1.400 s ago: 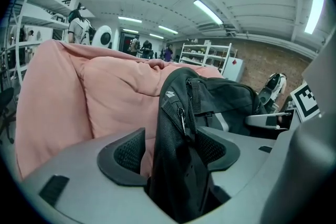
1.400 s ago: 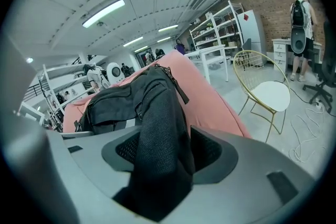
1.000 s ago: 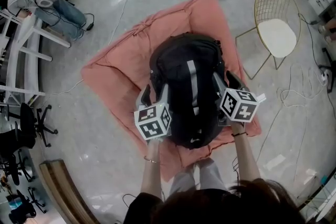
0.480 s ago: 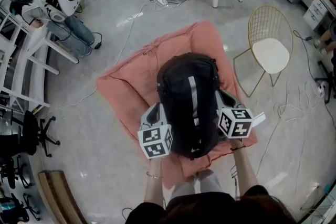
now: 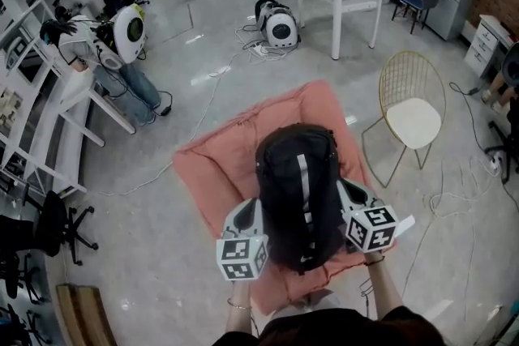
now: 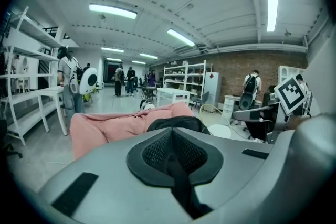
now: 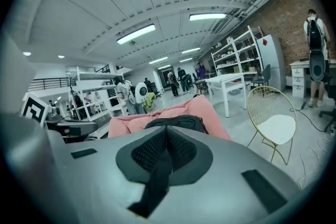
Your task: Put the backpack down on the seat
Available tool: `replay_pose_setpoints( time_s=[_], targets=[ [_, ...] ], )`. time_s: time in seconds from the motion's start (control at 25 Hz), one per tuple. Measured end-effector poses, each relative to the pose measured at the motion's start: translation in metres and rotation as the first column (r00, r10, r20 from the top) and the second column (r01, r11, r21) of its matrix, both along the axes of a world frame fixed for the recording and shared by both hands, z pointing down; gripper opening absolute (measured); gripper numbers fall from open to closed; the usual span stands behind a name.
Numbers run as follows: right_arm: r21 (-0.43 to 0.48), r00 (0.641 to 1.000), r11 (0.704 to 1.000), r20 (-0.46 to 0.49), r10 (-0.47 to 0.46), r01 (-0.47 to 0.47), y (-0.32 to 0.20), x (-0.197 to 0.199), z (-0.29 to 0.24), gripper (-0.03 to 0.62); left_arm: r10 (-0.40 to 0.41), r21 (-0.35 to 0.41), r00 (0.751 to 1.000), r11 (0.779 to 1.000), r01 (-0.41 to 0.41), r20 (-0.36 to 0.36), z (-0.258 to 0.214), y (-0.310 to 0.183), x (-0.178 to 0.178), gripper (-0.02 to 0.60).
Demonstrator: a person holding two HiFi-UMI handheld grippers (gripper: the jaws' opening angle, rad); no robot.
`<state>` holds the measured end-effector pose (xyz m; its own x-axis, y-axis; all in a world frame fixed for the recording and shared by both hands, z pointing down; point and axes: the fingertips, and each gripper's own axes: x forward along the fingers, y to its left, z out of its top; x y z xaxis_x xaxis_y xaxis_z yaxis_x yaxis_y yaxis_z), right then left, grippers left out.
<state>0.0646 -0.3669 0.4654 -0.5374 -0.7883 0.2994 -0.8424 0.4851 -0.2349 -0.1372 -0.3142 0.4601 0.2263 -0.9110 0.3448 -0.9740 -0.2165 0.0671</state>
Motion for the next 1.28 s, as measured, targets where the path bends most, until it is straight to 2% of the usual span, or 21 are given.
replay_pose_setpoints(
  time_s=[0.32, 0.56, 0.88, 1.08, 1.28],
  targets=[
    [0.083, 0.998, 0.995, 0.021, -0.059, 0.057, 0.029, 0.001, -0.047, 0.014, 0.060, 0.089, 0.998, 0.994, -0.062, 0.021, -0.050, 0.028, 0.004, 0.014],
    [0.140, 0.996, 0.987, 0.016, -0.083, 0.080, 0.047, 0.009, -0.070, 0.014, 0.049, 0.138, 0.999, 0.989, -0.051, 0.018, -0.069, 0.049, -0.003, 0.014],
    [0.194, 0.997, 0.979, 0.033, -0.072, 0.064, 0.060, 0.030, -0.088, 0.014, 0.036, 0.202, 0.999, 0.979, -0.040, 0.023, -0.090, 0.063, -0.009, 0.014],
    [0.239, 0.997, 0.969, 0.025, -0.069, 0.061, 0.065, 0.034, -0.102, 0.012, 0.048, 0.223, 0.999, 0.973, -0.052, 0.023, -0.099, 0.064, -0.004, 0.014],
    [0.231, 0.995, 0.969, 0.018, -0.095, 0.088, 0.067, 0.034, -0.101, 0.012, 0.058, 0.220, 0.998, 0.974, -0.064, 0.033, -0.097, 0.065, 0.001, 0.014]
  ],
)
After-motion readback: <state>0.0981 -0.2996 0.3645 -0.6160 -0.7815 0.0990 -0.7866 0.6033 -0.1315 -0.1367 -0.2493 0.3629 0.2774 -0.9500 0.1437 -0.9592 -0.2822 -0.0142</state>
